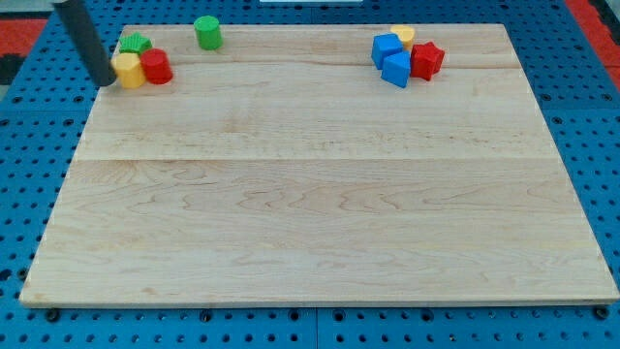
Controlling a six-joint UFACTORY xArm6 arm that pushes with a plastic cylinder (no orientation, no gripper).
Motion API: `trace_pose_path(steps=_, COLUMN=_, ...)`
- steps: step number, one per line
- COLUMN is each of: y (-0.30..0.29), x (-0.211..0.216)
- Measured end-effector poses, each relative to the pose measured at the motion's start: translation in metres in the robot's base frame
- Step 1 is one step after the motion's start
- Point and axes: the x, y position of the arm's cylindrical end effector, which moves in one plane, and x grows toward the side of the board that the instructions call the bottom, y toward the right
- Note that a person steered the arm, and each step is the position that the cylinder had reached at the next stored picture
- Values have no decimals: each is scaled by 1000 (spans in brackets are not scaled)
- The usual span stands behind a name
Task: Slide the red circle yellow hexagon towards the blue blocks
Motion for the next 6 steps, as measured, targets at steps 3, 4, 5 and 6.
trace_pose_path(steps=3, y=29, x=-25)
trace_pose_path(steps=4, y=120, x=-26)
trace_pose_path(steps=5, y=208, x=-26)
trace_pose_path(steps=6, y=239, x=-26)
